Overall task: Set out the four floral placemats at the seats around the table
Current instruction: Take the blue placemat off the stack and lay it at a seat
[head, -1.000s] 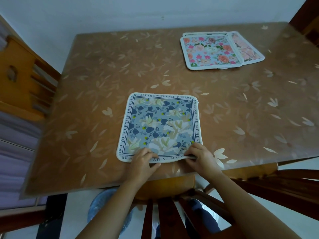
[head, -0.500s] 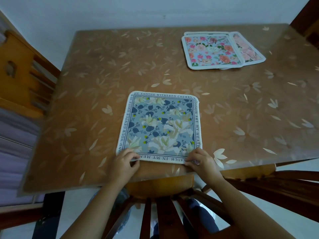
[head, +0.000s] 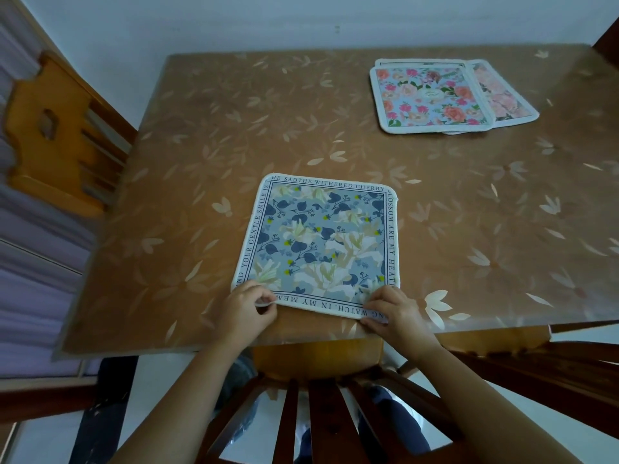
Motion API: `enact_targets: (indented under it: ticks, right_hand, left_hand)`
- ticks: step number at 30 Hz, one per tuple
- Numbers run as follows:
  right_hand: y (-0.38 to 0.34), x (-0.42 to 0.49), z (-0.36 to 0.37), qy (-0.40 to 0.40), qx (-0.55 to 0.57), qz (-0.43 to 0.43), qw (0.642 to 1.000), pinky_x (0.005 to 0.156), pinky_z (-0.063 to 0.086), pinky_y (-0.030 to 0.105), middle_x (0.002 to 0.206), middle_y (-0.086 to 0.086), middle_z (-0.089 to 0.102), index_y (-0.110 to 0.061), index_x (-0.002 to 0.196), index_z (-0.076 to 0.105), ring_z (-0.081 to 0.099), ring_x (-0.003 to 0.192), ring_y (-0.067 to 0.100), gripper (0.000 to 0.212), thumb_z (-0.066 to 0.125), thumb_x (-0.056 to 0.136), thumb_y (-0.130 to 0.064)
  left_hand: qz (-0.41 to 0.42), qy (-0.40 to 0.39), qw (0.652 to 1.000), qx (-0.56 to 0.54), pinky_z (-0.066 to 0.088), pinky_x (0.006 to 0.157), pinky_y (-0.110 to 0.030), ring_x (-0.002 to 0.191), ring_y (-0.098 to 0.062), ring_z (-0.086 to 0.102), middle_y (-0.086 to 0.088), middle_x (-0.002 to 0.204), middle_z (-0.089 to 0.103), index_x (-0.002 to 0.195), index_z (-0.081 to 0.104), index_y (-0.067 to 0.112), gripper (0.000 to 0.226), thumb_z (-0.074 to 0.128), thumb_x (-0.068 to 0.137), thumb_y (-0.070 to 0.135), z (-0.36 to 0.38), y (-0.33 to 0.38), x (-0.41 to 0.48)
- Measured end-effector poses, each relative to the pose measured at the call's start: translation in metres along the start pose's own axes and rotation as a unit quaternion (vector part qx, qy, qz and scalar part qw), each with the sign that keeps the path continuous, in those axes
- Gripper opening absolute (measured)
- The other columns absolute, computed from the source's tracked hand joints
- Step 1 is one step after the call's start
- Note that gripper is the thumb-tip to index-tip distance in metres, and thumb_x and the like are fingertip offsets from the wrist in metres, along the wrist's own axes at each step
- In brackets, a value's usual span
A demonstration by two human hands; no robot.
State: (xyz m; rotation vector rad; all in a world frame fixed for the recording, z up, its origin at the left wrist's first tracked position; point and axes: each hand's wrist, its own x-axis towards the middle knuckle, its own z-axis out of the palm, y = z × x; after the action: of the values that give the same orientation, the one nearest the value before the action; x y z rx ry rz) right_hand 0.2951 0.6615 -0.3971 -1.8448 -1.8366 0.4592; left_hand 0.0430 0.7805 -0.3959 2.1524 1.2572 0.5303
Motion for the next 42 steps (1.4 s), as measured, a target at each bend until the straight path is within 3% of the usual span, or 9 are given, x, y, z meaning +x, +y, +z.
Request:
enact_targets:
  ticks: [6,11,17,36,42]
  right_hand:
    - [0.001,0.010,0.001,0.025,-0.002,-0.014,1.000,0.070,0.049,0.029,0.079,0.015,0.065,-0.001,0.076,0.070,0.064,0.075,0.031,0.018,0.081,0.062,0.004]
    - [0.007,0.019,0.005,0.014,-0.011,-0.028,0.999,0.065,0.057,0.039,0.080,0.015,0.064,-0.002,0.076,0.070,0.063,0.075,0.033,0.017,0.080,0.063,0.002]
    - [0.010,0.021,0.007,0.018,-0.031,-0.030,0.999,0.054,0.056,0.040,0.079,0.015,0.063,-0.002,0.074,0.069,0.062,0.073,0.033,0.017,0.082,0.062,0.000]
    - [0.004,0.014,0.006,0.039,-0.006,0.026,0.999,0.062,0.055,0.038,0.079,0.014,0.061,-0.002,0.070,0.065,0.058,0.077,0.030,0.014,0.077,0.067,0.004]
    - [0.001,0.017,0.010,0.035,-0.027,0.068,0.997,0.062,0.043,0.028,0.083,0.011,0.060,-0.003,0.072,0.062,0.054,0.083,0.027,0.011,0.073,0.071,0.000]
  left_hand:
    - [0.002,-0.002,1.000,0.006,0.049,0.067,-0.032,0.077,-0.020,0.057,-0.005,0.079,0.059,0.075,0.065,0.007,0.011,0.071,0.070,-0.002,0.002,-0.002,-0.009]
    - [0.028,0.017,0.999,0.029,0.051,0.067,-0.034,0.077,-0.024,0.060,-0.009,0.081,0.063,0.077,0.068,0.003,0.012,0.075,0.069,-0.002,0.004,-0.004,-0.011]
    - [0.009,0.022,0.999,0.037,0.046,0.068,-0.034,0.079,-0.027,0.059,-0.012,0.080,0.062,0.077,0.070,0.003,0.012,0.076,0.067,-0.001,0.008,-0.007,-0.012]
    - [0.008,0.009,1.000,0.021,0.042,0.072,-0.035,0.078,-0.028,0.056,-0.010,0.077,0.063,0.074,0.071,0.006,0.015,0.073,0.067,-0.007,0.010,-0.005,-0.007]
    - [-0.002,0.008,1.000,0.022,0.041,0.073,-0.034,0.080,-0.027,0.057,-0.009,0.080,0.064,0.076,0.071,0.006,0.014,0.074,0.068,-0.005,0.011,-0.005,-0.007]
